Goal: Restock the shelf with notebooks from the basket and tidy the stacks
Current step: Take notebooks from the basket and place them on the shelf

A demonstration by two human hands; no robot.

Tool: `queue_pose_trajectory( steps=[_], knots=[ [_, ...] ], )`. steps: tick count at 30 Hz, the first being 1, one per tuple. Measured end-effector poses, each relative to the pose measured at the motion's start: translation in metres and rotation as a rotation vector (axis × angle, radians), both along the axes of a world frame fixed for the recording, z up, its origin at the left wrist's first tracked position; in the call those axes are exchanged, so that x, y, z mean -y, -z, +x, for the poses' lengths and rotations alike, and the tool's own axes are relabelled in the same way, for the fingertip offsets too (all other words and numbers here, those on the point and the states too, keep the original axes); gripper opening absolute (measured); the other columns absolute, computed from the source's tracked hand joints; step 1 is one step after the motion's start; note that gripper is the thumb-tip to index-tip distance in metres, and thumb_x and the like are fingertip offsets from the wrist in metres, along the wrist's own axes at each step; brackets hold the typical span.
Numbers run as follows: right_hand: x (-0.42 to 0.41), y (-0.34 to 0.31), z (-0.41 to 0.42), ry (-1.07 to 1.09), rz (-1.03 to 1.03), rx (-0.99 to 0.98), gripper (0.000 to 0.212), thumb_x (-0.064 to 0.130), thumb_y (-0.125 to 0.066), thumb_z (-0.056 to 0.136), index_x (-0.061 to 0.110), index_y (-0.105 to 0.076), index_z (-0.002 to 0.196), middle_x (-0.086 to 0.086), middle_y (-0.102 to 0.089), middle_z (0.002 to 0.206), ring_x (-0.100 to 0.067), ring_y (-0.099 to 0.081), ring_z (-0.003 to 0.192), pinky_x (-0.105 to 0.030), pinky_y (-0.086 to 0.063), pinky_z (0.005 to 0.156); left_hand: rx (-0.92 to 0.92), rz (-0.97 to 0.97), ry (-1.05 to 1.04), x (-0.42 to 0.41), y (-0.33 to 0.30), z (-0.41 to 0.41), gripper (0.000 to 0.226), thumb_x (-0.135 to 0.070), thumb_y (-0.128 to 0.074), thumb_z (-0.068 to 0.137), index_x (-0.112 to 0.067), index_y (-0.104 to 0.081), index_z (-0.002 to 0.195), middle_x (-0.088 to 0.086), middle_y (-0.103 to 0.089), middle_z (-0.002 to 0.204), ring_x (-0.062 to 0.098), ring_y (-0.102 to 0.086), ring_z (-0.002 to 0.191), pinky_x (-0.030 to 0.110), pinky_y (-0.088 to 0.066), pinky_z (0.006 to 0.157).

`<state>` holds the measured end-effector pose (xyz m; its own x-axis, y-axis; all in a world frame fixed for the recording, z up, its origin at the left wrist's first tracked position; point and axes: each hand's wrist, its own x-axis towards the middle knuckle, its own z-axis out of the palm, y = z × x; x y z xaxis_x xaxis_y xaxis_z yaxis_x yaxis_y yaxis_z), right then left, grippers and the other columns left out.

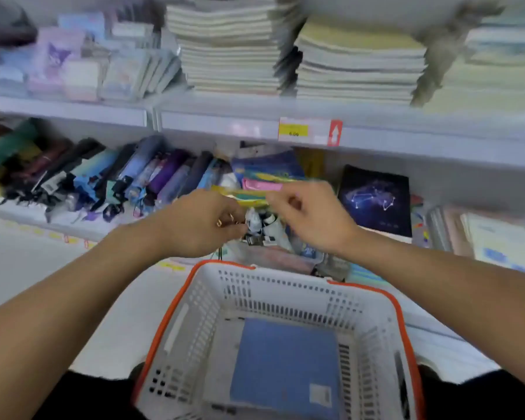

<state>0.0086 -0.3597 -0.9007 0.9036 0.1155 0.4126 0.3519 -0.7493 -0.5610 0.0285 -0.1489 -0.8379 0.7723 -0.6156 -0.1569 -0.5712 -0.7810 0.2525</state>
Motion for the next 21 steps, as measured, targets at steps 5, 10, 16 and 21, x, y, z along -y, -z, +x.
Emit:
queue_pose_trajectory(
  steps=[5,10,16,21],
  knots=[
    [-0.016,0.18,-0.044,-0.169,-0.505,-1.135,0.087,0.044,-0.081,0.079,0.009,-0.04,0.147,-0.013,-0.047,0.148,-0.027,-0.053,0.125,-0.035,-0.045,0.101,-0.341,0.558,0.035,-0.038,0.033,-0.016,0.055,-0.051,-0.053,0.092,-0.025,-0.047,0.141,-0.006,-0.058,0.132,0.014,-0.053,0.113,0.027,-0.039,0.1],
    [-0.023,0.283,-0.07,0.001,-0.642,-1.126,0.143,0.064,-0.088,0.054,0.01,-0.005,0.157,-0.013,-0.015,0.162,-0.034,-0.019,0.148,-0.048,-0.028,0.118,-0.24,0.442,0.032,-0.04,0.038,-0.003,0.06,-0.055,-0.048,0.093,-0.027,-0.04,0.145,-0.006,-0.05,0.141,0.015,-0.049,0.122,0.027,-0.034,0.099],
    [-0.024,0.328,-0.077,0.117,-0.759,-1.005,0.151,0.065,-0.088,0.046,0.008,-0.001,0.155,-0.01,-0.017,0.155,-0.034,-0.019,0.146,-0.056,-0.04,0.105,-0.265,0.585,0.098,-0.044,0.052,0.006,0.062,-0.061,-0.045,0.09,-0.032,-0.039,0.144,-0.008,-0.044,0.145,0.017,-0.046,0.126,0.033,-0.034,0.102],
    [-0.03,0.324,-0.07,0.186,-0.835,-0.977,0.12,0.06,-0.089,0.054,0.014,-0.024,0.144,-0.014,-0.033,0.138,-0.036,-0.04,0.126,-0.05,-0.04,0.104,-0.243,0.625,0.099,-0.044,0.058,0.01,0.062,-0.061,-0.046,0.09,-0.032,-0.039,0.145,-0.008,-0.043,0.146,0.019,-0.042,0.131,0.035,-0.032,0.105]
  ],
)
